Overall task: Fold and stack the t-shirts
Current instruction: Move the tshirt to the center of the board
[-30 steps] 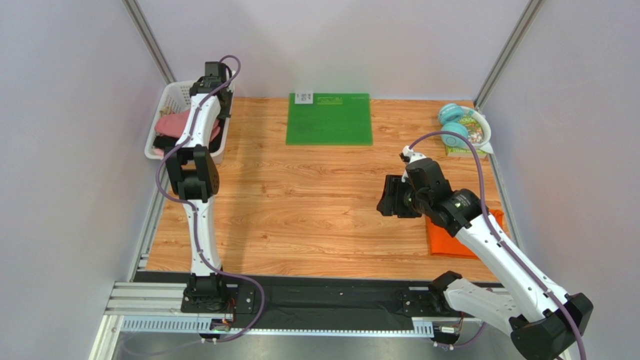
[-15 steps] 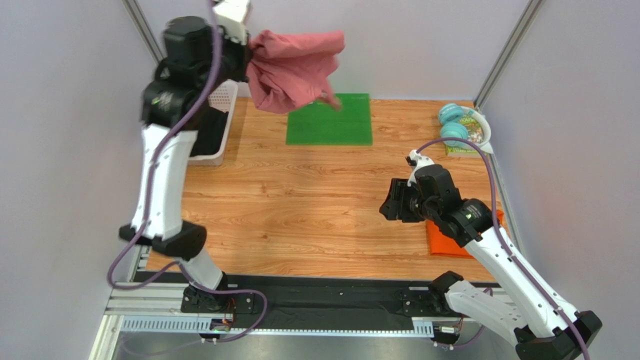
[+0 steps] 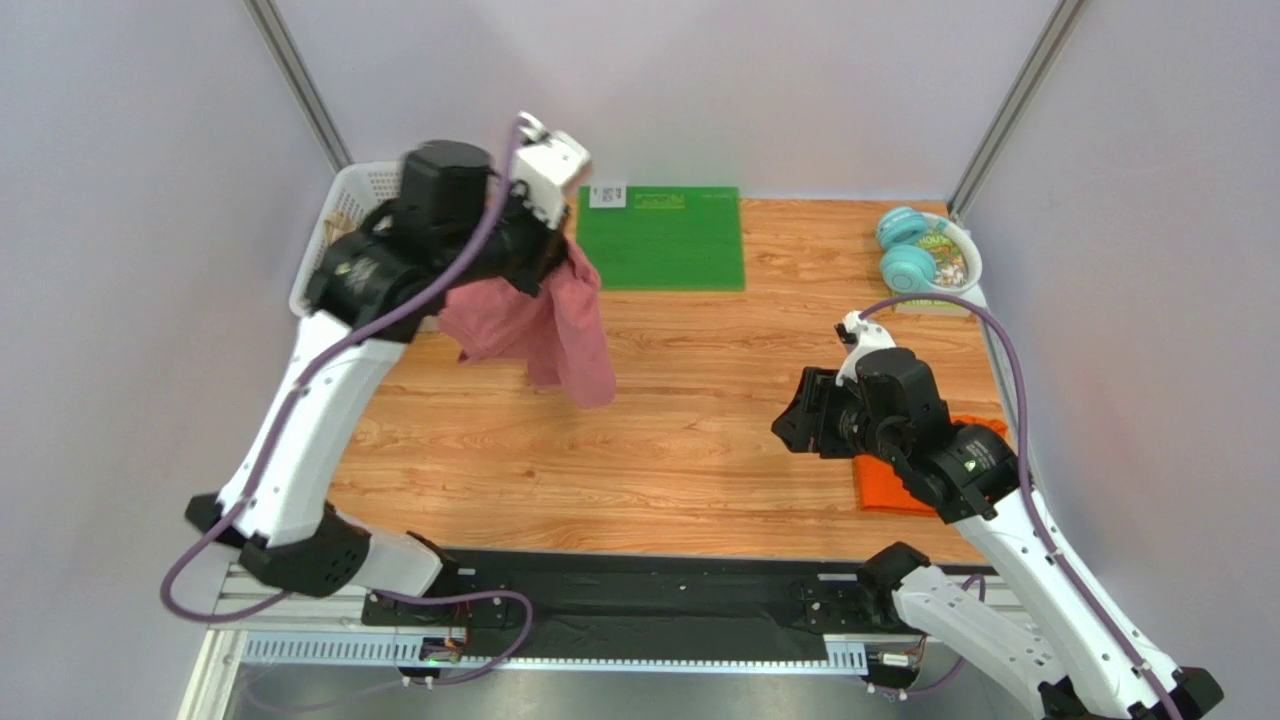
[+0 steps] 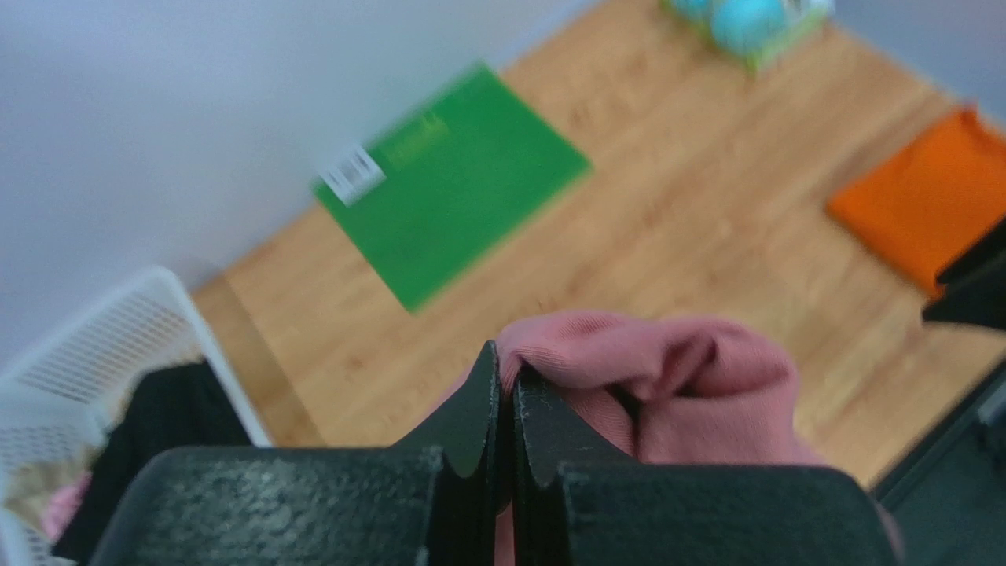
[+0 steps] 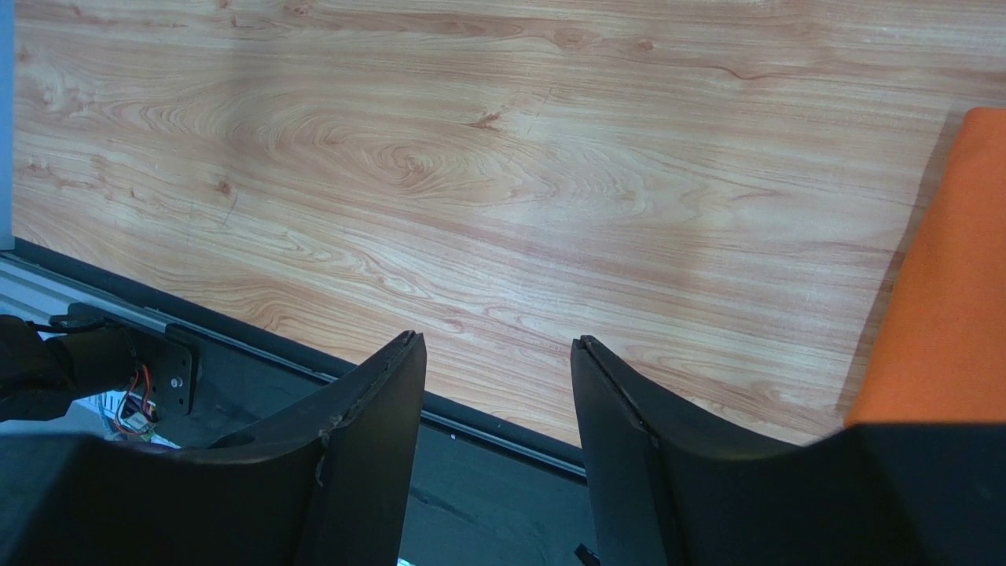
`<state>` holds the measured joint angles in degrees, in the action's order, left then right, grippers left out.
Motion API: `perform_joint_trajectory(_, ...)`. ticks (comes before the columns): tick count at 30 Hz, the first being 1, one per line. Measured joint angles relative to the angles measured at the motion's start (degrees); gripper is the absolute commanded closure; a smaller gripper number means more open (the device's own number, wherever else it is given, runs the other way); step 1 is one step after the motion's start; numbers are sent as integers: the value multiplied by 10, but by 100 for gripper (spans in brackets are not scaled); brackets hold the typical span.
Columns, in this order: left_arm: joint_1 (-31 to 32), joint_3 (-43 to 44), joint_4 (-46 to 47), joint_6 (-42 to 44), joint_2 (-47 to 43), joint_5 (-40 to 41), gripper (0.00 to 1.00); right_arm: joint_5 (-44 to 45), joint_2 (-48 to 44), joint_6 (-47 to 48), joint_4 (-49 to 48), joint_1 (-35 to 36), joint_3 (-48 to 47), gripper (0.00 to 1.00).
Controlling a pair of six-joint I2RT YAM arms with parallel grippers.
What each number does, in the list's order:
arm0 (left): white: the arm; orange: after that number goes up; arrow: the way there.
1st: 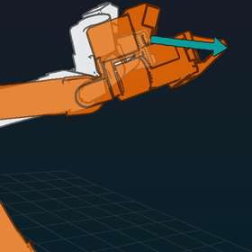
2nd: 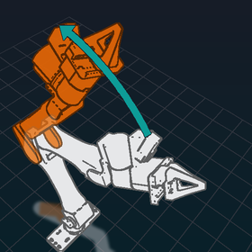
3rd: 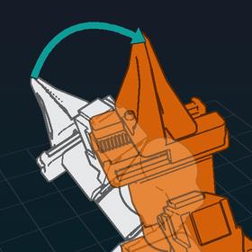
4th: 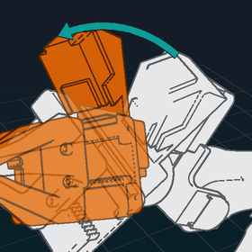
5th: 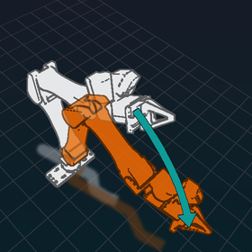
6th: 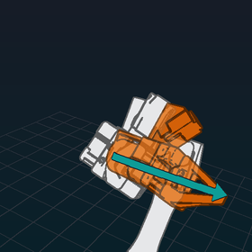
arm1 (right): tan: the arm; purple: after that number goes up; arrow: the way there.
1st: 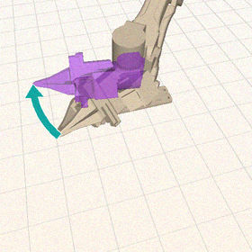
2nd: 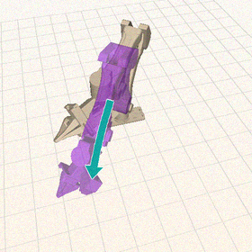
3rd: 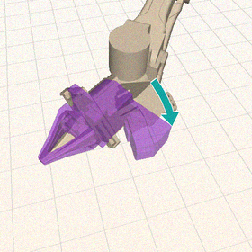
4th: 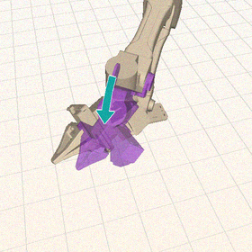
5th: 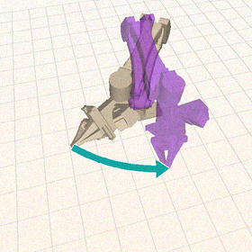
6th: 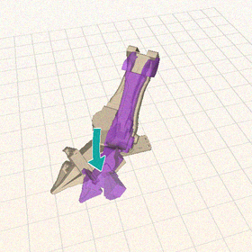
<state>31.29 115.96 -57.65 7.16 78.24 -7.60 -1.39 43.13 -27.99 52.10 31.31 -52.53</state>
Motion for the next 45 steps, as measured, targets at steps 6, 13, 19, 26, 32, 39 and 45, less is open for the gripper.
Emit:
perform_joint_trajectory(6,52,-59,-56,14,73,17,100,5,-17,-7,13,0,0,47)
perform_joint_trajectory(13,110,-48,-57,24,49,12,100,5,-20,-9,19,0,0,47)
perform_joint_trajectory(19,146,-49,-71,31,47,0,100,5,-19,-9,20,0,0,47)
perform_joint_trajectory(26,153,-122,-57,30,48,-7,100,5,-19,-9,20,0,0,47)
perform_joint_trajectory(32,155,-181,-51,16,110,-17,100,-28,-19,-9,16,5,1,48)
perform_joint_trajectory(39,166,-121,-56,3,159,-3,100,-65,-12,-14,-26,122,27,48)
perform_joint_trajectory(45,184,-68,-45,-5,160,31,100,36,125,-22,-50,311,4,31)
